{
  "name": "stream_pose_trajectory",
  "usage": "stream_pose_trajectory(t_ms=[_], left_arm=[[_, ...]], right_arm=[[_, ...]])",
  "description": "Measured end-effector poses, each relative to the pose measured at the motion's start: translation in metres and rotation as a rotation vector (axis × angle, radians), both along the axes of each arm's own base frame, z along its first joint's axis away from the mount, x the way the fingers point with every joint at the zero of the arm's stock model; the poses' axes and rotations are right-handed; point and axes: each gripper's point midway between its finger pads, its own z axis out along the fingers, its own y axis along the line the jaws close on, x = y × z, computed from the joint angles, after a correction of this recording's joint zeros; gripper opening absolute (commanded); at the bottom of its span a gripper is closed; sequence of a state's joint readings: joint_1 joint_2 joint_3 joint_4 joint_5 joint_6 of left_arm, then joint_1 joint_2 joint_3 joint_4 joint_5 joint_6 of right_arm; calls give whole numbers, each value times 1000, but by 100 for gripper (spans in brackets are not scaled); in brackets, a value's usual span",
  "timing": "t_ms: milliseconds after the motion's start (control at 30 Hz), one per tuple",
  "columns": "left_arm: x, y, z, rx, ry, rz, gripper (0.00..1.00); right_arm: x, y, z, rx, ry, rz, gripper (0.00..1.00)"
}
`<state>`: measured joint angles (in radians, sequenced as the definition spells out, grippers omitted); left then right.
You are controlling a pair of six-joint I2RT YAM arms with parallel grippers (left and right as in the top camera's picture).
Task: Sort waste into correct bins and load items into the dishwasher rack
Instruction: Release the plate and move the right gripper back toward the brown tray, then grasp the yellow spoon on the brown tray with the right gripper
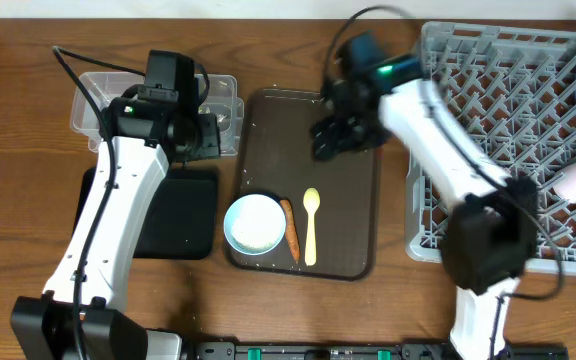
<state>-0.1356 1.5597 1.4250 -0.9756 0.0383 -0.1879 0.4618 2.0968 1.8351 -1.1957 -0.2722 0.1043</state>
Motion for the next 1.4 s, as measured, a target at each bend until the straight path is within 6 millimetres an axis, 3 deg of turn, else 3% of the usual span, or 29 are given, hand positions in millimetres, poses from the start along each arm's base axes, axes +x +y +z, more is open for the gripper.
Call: stream_pose_trajectory(t_ms=[133, 300, 567, 800, 933, 1100, 1400], left_arm=[[0, 21, -1, 26, 6, 82, 47], [0, 42, -1, 31, 8, 161, 47], [0, 45, -1, 34, 7, 184, 47], [0, 45, -1, 36, 7, 184, 47], [0, 45, -1, 36, 7, 184, 47], [0, 45, -1, 36, 8, 184, 47], [0, 45, -1, 36, 8, 185, 47]], right_arm=[[-15, 13, -27, -81, 56, -3, 82], [-30, 24, -48, -155, 92, -3, 71], [-45, 29, -67, -210, 128, -32, 70], [-60, 22, -94, -247, 164, -79, 69], [-60, 20, -97, -253, 158, -99, 63], [-62, 14, -98, -274, 152, -111, 45], [-61, 12, -99, -285, 147, -125, 40]])
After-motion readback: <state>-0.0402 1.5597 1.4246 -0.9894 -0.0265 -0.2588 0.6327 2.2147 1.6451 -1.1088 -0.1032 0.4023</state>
